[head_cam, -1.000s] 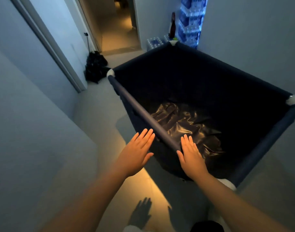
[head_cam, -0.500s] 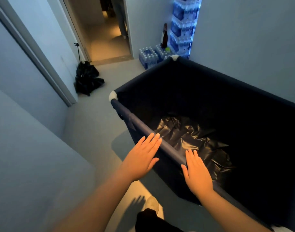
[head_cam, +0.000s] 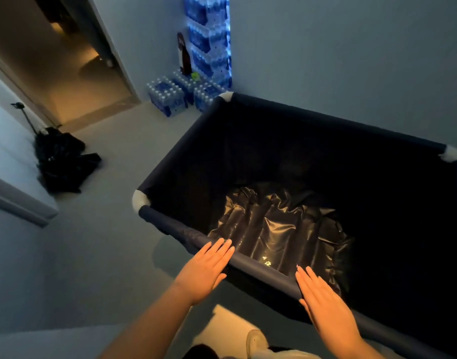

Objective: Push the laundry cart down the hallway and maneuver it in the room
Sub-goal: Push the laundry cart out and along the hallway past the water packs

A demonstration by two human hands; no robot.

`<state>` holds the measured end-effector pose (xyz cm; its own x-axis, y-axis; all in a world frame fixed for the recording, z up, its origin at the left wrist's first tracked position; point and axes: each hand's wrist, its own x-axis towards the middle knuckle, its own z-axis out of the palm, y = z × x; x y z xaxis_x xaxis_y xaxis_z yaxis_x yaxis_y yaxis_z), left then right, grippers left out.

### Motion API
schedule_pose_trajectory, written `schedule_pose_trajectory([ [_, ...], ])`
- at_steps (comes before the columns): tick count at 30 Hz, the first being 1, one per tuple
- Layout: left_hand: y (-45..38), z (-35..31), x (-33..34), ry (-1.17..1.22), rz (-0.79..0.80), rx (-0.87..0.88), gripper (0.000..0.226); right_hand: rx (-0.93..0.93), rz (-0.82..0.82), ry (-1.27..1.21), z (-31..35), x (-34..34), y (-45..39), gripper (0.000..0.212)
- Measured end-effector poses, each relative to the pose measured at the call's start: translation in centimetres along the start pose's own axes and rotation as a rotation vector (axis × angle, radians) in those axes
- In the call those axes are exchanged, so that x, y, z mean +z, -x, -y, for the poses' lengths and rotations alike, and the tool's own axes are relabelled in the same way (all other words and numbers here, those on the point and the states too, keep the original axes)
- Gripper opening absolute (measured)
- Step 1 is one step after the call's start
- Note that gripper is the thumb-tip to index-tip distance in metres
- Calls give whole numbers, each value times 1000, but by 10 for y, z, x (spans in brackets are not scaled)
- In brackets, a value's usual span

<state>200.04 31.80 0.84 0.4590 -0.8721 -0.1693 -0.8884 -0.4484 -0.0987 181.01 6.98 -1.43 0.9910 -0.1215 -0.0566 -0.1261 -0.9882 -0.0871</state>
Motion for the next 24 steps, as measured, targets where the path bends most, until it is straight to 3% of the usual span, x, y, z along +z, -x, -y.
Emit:
schedule_pose_trajectory([
  [3, -18, 26, 18, 36, -42, 68, 69, 90, 46, -16, 19, 7, -8, 68],
  [6, -37, 57, 31, 53, -33, 160, 68, 275, -61, -70, 44, 13, -15, 68],
  [10, -58, 101, 39, 77, -72, 337, 69, 505, -276, -107, 86, 19, -38, 37],
  [13, -77, 136, 38, 76, -74, 419, 71, 648, -299, -122, 109, 19, -68, 59],
  [20, -129, 201, 40, 29, -36, 498, 70, 715, -221, -50, 130, 18, -132, 64],
  [24, -166, 234, 37, 37, -50, 554, 69, 674, -126, -57, 127, 12, -161, 80],
])
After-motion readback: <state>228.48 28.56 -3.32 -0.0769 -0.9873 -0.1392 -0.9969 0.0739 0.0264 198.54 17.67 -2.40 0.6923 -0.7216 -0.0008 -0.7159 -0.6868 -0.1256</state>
